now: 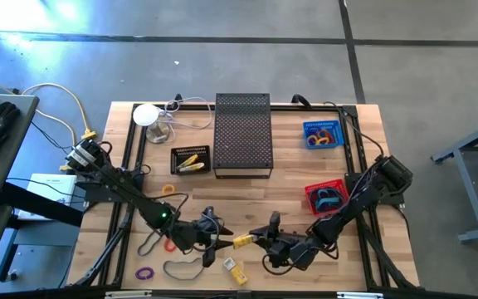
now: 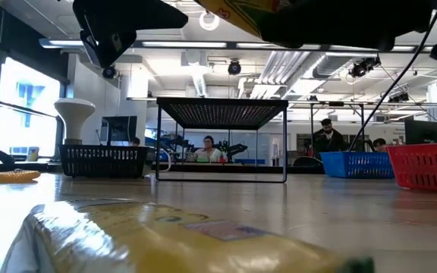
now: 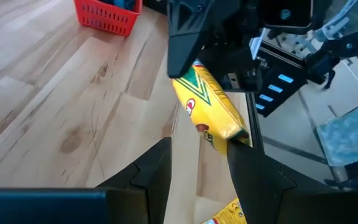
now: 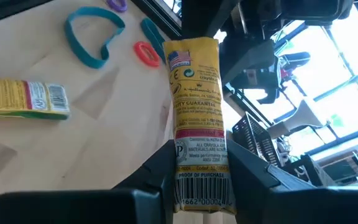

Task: Pick & Place Office Desk Supplies
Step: Put the yellow crayon box into the black bin

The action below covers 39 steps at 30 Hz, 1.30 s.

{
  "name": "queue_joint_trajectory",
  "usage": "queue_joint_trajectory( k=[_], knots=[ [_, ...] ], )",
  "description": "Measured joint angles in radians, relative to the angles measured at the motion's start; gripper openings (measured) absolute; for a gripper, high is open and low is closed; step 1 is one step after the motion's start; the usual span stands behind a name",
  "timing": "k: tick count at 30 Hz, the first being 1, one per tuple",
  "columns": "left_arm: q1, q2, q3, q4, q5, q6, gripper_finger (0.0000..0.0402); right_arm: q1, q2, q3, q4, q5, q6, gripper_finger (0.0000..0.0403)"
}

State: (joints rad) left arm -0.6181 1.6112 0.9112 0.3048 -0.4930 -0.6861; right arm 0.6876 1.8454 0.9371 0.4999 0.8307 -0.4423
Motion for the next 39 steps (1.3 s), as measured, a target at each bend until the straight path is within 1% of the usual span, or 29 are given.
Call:
queue_joint_trajectory(
  k=[5,13,21,24,26,30,39],
  knots=[
    [0.002,0.0,-0.001,0.028,0.009,-0.002,0.0151,-0.019,0.0,0.0,0.001,-0.002,-0.003,0.0102],
    [0.003,-0.001,-0.001,0.028,0.008,0.004,0.0151,-0.054,0.0,0.0,-0.027,-0.002,-0.001,0.0102],
    [-0.025,-0.001,0.0,0.015,0.02,0.006,0.0151,-0.065,0.0,0.0,-0.031,0.017,0.032,0.0102],
    [-0.028,-0.001,0.0,0.016,0.014,0.015,0.0151,-0.071,0.0,0.0,-0.031,0.012,0.071,0.0102],
    [-0.024,-0.001,0.0,0.019,0.009,0.033,0.0151,-0.069,0.0,0.0,-0.031,0.005,0.099,0.0102],
    [-0.005,-0.001,0.0,0.018,0.007,0.035,0.0151,-0.069,0.0,0.0,-0.034,0.0,0.101,0.0102],
    [0.024,-0.001,0.0,0.03,0.003,-0.011,0.0151,-0.075,0.0,0.0,-0.039,0.001,0.102,0.0102]
  ],
)
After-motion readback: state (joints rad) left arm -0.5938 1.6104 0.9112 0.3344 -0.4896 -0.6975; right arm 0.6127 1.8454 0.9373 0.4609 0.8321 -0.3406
